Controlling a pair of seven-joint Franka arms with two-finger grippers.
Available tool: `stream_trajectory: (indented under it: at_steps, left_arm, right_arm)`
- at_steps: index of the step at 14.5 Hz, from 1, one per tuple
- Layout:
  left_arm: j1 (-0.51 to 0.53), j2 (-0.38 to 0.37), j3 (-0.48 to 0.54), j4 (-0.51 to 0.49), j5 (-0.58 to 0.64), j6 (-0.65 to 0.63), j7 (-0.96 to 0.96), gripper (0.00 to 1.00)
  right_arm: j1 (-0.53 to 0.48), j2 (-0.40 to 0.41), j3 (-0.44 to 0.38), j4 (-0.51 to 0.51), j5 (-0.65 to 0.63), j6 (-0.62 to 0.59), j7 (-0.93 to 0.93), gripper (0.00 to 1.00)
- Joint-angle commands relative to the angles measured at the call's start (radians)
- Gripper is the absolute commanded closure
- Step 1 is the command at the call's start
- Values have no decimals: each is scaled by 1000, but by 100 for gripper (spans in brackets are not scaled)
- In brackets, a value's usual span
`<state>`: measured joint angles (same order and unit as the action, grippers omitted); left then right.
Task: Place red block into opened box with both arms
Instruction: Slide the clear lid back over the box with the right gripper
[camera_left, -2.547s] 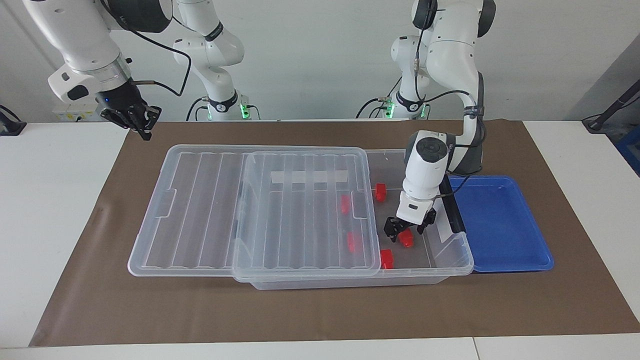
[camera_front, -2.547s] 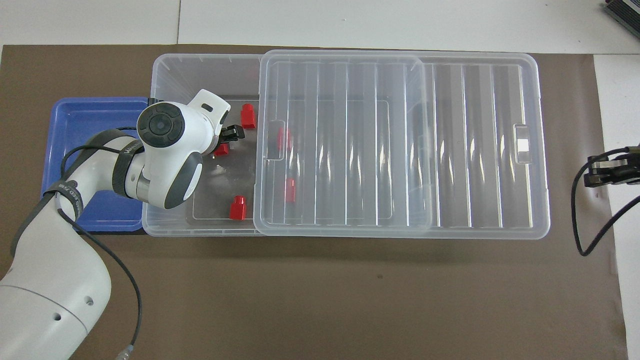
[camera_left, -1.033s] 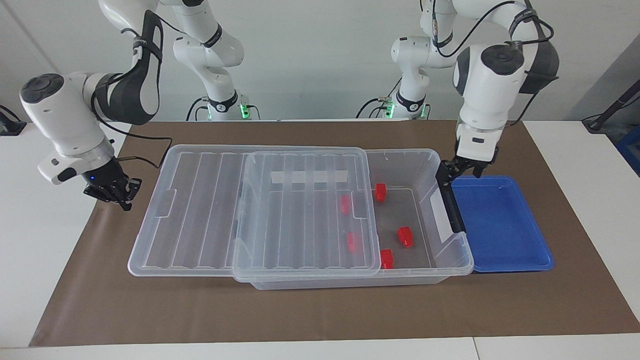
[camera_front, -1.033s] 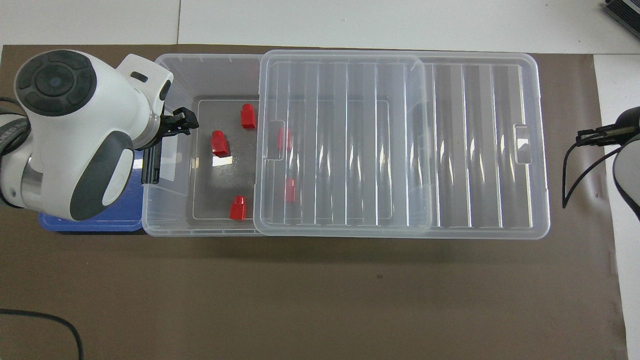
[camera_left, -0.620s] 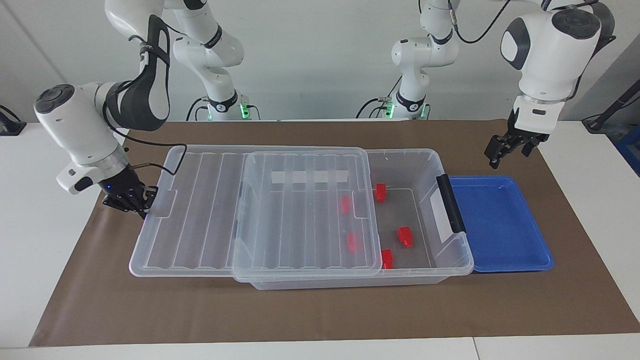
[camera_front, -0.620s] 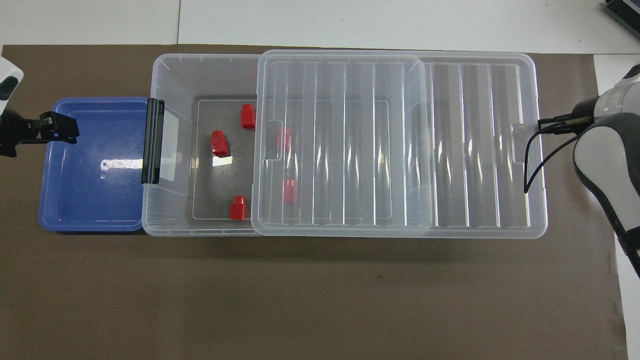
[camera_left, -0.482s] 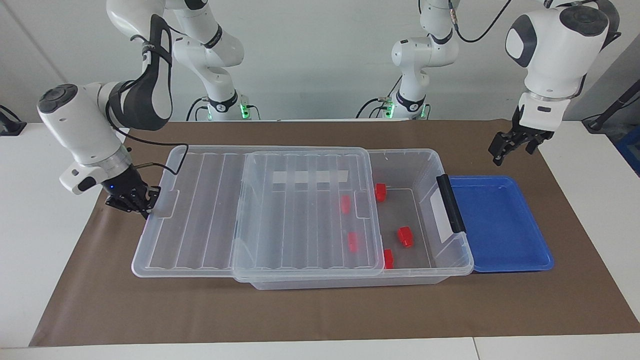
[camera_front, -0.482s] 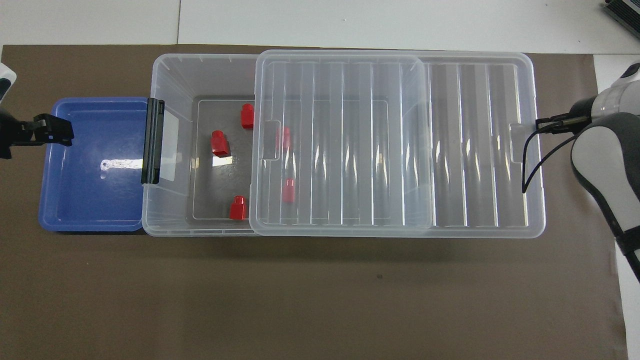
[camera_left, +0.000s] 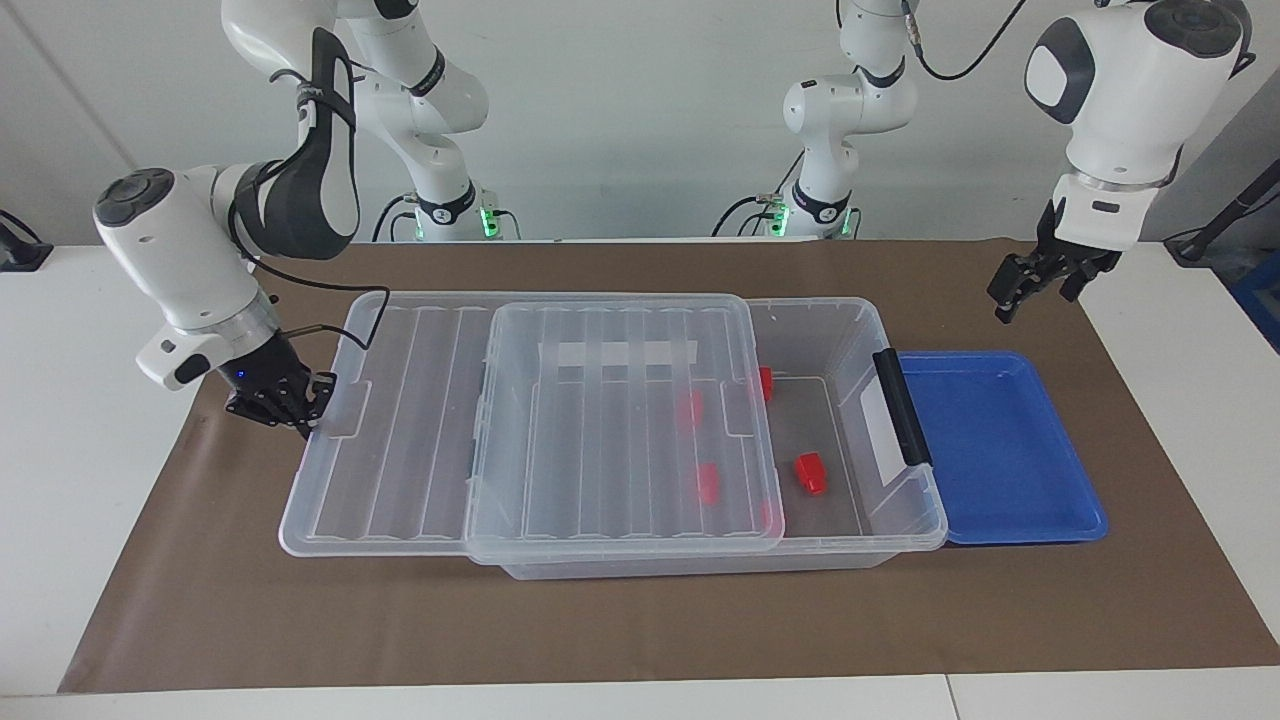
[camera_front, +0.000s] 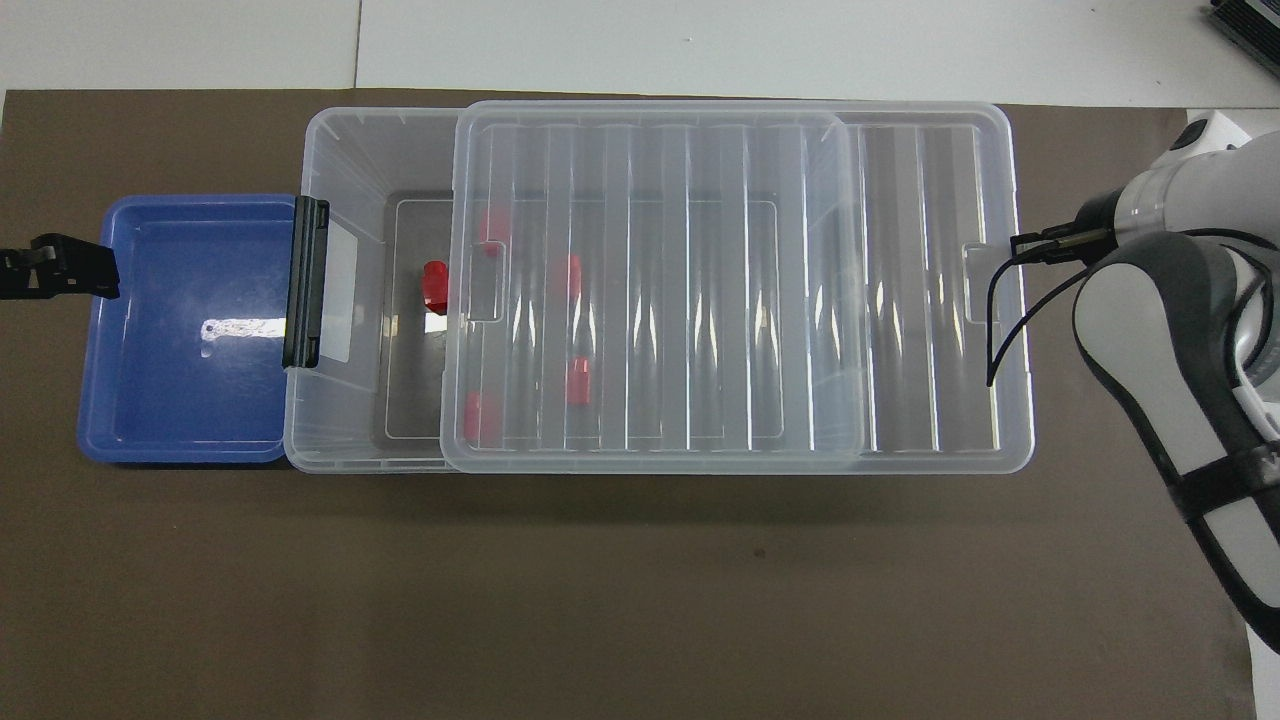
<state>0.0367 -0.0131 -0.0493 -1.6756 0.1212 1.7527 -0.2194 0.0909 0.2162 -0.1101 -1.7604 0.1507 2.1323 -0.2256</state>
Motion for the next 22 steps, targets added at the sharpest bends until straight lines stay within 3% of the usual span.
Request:
stream_trajectory:
  at_steps: [1,9,13,22]
  left_arm:
    - [14,-16,-7,-10,-25,-12,22,0]
    - [14,-16,-7,-7,-45,-10,22,0]
    - [17,-16,-6,-9,-120,-5,20,0]
    - [31,-18,-9,-10,-138,5,14,0]
  right_arm:
    - [33,-5,1,-8,26,-2,46,100]
    - [118,-14,1,-25,26,-6,132,100]
    - [153,-15,1,-27,30,-5,170,100]
    - [158,-17,3,-37,84,-6,190,100]
